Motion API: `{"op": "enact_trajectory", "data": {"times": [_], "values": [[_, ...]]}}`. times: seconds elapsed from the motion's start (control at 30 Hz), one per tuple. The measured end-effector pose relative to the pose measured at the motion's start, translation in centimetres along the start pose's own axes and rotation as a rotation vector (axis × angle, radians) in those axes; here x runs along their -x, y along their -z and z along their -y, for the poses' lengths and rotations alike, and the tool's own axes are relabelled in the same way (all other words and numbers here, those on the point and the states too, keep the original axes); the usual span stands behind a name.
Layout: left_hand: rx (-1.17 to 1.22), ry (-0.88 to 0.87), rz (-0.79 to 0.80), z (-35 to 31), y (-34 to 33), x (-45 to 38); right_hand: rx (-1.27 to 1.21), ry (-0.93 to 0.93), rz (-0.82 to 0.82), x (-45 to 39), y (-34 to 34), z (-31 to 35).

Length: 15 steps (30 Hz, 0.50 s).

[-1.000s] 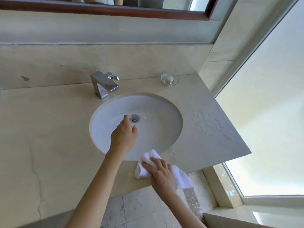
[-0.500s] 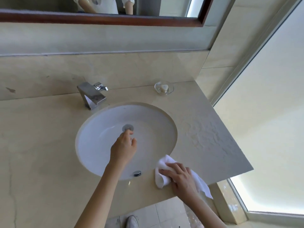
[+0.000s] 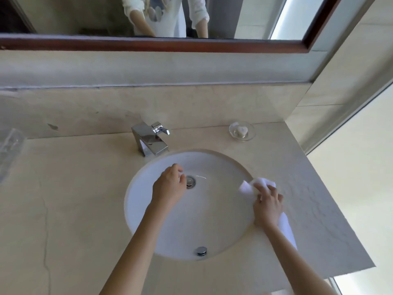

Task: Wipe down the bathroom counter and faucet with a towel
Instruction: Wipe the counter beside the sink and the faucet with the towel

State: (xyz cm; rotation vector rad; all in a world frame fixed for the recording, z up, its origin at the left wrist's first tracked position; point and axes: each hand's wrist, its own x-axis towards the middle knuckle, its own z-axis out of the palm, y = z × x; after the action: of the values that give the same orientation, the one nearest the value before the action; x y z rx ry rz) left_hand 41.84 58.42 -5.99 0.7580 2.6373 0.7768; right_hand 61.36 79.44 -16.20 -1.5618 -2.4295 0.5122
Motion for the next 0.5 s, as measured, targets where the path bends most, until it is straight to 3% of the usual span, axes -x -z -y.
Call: {"op": "enact_trajectory", "data": {"times": [0.13,0.37,0.5], "values": [[-0.030,0.032,0.038,1.7,-0.8,-1.1,-0.089,0.078,0.022,-4.5,-1.9,6.4],[-0.048,0.144,0.034,4.4,-1.8,-2.1,-0.178,0.710,0.115,-4.9,-6.6,25.4],[-0.033,0.211,-0.006,4.9,-1.9,-2.5,-0.114,0.677,0.292,-4.6,-10.1,28.3]]}}
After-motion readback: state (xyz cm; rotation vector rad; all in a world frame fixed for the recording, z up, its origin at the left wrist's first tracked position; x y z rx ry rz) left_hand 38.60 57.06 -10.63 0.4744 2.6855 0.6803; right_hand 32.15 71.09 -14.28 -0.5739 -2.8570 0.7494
